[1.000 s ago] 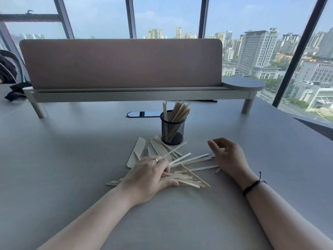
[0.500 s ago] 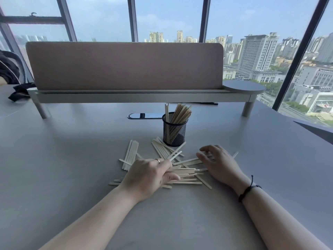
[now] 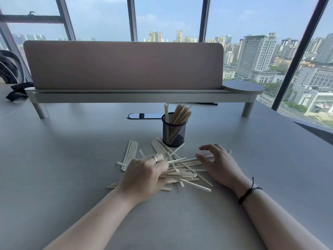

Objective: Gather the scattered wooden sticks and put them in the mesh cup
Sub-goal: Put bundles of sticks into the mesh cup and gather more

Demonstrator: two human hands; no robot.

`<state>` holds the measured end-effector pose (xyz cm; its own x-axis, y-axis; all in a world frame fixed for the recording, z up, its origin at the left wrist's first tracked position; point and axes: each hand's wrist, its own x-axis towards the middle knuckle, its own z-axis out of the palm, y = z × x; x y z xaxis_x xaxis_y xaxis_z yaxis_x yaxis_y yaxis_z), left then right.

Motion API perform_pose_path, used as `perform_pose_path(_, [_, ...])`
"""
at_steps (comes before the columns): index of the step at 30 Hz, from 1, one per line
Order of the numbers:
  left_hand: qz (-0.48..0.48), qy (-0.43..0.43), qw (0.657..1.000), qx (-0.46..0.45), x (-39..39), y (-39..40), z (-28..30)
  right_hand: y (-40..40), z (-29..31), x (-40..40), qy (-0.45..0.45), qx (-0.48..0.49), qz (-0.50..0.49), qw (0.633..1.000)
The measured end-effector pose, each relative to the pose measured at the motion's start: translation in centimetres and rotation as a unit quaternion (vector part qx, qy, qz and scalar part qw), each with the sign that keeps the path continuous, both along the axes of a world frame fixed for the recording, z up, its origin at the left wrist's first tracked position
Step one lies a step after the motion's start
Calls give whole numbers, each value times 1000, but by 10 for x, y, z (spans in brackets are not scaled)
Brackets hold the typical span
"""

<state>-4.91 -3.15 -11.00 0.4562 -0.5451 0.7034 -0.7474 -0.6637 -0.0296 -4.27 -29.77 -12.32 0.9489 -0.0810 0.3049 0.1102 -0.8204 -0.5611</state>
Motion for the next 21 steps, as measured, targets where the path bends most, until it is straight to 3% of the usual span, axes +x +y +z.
perform_pose_path(12, [21, 86, 974, -208, 2, 15, 4, 10, 7, -7, -35, 13, 58, 998])
perform_pose_path(14, [-3, 149, 945, -293, 1, 13, 7, 11, 10, -9, -30, -4, 69, 997])
perform_pose_path(18, [1, 259, 863, -434, -3, 10, 10, 25, 12, -16, 38, -133, 133, 982])
perform_pose_path(21, [-30, 286, 793, -538, -6, 8, 24, 43, 12, -19, 50, -167, 168, 970])
